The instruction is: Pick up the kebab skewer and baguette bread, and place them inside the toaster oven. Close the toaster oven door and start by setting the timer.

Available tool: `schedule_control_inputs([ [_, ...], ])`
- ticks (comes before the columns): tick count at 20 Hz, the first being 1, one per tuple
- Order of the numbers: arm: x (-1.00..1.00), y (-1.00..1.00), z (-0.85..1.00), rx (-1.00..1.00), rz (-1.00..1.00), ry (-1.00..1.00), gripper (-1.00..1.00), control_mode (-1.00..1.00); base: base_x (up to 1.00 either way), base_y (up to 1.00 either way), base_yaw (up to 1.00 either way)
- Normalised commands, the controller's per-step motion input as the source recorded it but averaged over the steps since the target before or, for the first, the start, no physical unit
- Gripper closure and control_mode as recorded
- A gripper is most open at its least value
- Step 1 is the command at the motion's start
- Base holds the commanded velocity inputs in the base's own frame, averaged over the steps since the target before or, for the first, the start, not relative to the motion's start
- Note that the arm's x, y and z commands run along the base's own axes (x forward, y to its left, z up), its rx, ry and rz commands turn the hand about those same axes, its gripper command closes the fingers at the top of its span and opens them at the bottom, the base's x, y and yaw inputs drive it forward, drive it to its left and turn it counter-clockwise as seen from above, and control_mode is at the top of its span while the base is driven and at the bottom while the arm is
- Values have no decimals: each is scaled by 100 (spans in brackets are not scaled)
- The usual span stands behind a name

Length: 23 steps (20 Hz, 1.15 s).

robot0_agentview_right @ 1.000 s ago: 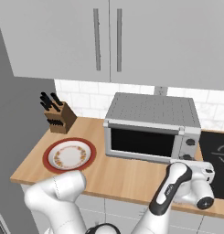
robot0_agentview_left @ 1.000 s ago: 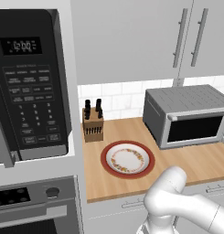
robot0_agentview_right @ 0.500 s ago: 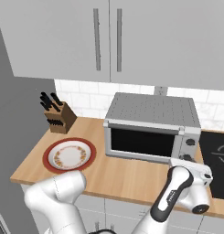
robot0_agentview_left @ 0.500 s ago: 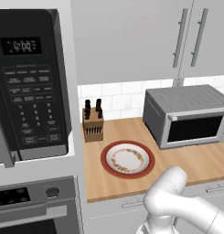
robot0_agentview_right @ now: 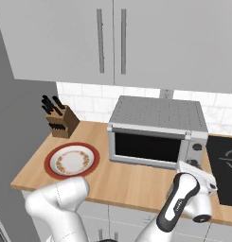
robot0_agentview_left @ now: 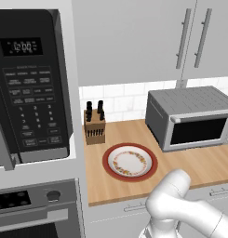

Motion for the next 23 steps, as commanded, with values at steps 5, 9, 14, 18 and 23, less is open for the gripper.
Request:
schedule_control_inputs([
  [5,0,0,0,23,-10,-3,100,-100,0,0,0],
  [9,0,0,0,22,-12,-4,100,-100,0,0,0],
  [14,-3,0,0,21,-13,-6,100,-100,0,0,0],
  [18,-7,0,0,22,-13,-6,100,-100,0,0,0],
  [23,-4,0,0,22,-14,-3,100,-100,0,0,0],
])
